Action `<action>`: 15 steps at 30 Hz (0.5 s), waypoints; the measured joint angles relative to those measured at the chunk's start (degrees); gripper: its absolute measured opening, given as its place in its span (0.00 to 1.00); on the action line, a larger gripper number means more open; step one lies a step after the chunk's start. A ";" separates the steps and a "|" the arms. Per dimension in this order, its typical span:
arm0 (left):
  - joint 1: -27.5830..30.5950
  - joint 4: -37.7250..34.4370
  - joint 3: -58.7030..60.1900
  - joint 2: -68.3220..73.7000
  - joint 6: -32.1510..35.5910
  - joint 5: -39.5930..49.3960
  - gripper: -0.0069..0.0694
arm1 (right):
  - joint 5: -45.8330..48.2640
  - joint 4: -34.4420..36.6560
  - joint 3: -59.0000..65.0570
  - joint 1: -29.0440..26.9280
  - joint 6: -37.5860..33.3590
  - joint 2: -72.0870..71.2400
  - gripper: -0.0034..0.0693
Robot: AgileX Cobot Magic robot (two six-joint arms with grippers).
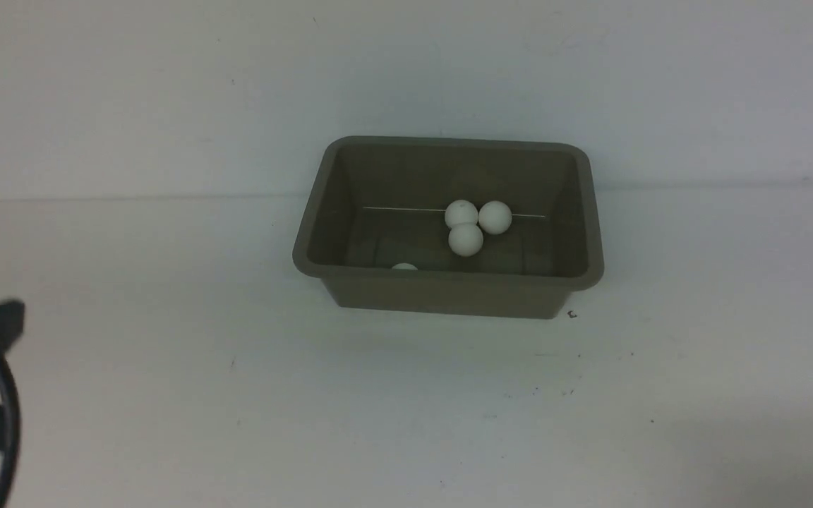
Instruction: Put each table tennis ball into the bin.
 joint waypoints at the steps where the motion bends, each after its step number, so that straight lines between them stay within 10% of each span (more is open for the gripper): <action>1: 0.00 -0.16 0.75 -0.72 -0.01 -0.87 0.61 | 0.00 0.00 0.00 0.00 0.00 0.00 0.70; 15: 4.07 -5.36 24.22 -21.31 -2.65 -10.10 0.61 | 0.00 0.00 0.00 0.00 0.00 0.00 0.70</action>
